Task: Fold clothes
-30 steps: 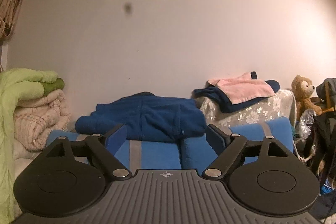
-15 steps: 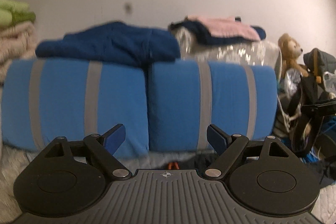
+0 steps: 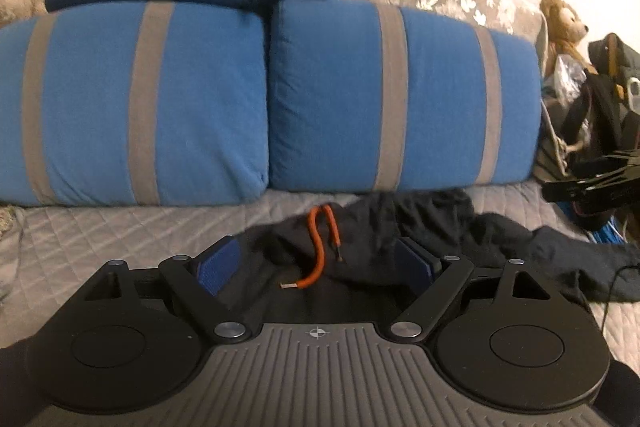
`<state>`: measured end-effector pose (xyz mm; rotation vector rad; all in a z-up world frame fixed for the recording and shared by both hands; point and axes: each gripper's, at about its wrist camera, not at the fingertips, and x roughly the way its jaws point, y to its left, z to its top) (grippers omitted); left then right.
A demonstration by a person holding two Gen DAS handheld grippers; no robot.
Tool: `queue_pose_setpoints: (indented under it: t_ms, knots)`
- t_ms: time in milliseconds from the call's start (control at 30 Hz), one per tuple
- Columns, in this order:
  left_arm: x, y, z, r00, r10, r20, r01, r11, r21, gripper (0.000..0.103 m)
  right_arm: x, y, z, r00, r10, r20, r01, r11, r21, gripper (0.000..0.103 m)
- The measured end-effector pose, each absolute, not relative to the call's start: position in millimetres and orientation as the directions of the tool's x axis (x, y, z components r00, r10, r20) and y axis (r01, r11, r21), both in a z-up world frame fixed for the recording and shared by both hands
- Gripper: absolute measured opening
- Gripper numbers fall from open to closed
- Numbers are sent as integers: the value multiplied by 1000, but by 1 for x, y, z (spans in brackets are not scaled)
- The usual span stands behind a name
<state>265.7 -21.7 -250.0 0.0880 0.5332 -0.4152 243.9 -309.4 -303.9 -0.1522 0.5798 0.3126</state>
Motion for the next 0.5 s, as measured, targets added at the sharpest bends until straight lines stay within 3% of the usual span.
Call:
queue_pose_setpoints:
  t_ms: [500]
  knots:
    - [294,-33,-285,718,-401,-569,517,855,51,85,244,-243,-374,742,385,-549,-599,749,-284,97]
